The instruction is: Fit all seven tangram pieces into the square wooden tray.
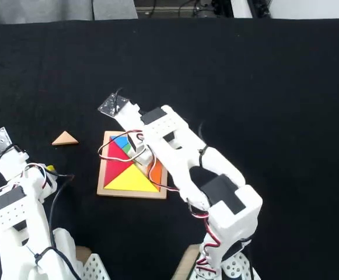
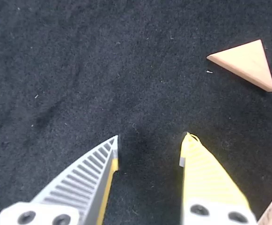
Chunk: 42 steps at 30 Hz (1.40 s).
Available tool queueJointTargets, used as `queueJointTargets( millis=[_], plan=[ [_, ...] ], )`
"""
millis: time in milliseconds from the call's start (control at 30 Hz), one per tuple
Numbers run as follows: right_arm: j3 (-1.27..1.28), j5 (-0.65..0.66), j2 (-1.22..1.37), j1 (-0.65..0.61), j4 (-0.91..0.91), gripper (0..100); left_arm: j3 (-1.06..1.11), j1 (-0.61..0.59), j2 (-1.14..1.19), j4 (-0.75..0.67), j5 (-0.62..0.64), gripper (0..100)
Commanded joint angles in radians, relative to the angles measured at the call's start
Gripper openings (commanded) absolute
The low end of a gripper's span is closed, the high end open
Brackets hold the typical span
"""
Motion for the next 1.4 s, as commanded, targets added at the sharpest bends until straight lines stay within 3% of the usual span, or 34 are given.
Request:
queueJointTargets(
  millis=[0,200,400,533,700,867,1033,1167,1233,1367],
  plan=[
    [-0.044,0.011,-0.004,0.015,0.029,1.1,-0.004,0.010,-0.017,-0.020,-0.008,22],
    [0.008,0.002,-0.309,0.046,0.101,1.1,-0.010,0.002,-0.018,-0.020,-0.002,22],
    [0.300,0.000,-0.697,0.104,0.017,1.1,-0.025,0.007,-0.018,-0.009,-0.008,22],
    [0.495,-0.098,-0.780,0.187,-0.087,1.5,-0.071,0.004,-0.009,0.002,-0.155,22],
    [0.602,-0.126,-0.782,0.295,-0.233,1.5,-0.344,0.005,0.017,0.333,-0.288,22],
    [0.700,-0.124,-0.782,0.305,-0.379,1.5,-0.702,0.074,0.176,0.608,-0.328,22],
    [0.733,-0.126,-0.782,0.305,-0.425,1.5,-0.938,0.176,0.430,0.743,-0.114,22],
    [0.734,-0.126,-0.780,0.307,-0.425,1.4,-1.099,0.231,0.621,0.753,0.011,22],
    [0.734,-0.126,-0.780,0.307,-0.425,1.4,-1.208,0.251,0.709,0.747,-0.052,22],
    [0.762,-0.120,-0.780,0.308,-0.466,1.5,-1.391,0.314,0.890,0.766,-0.608,22]
  ],
)
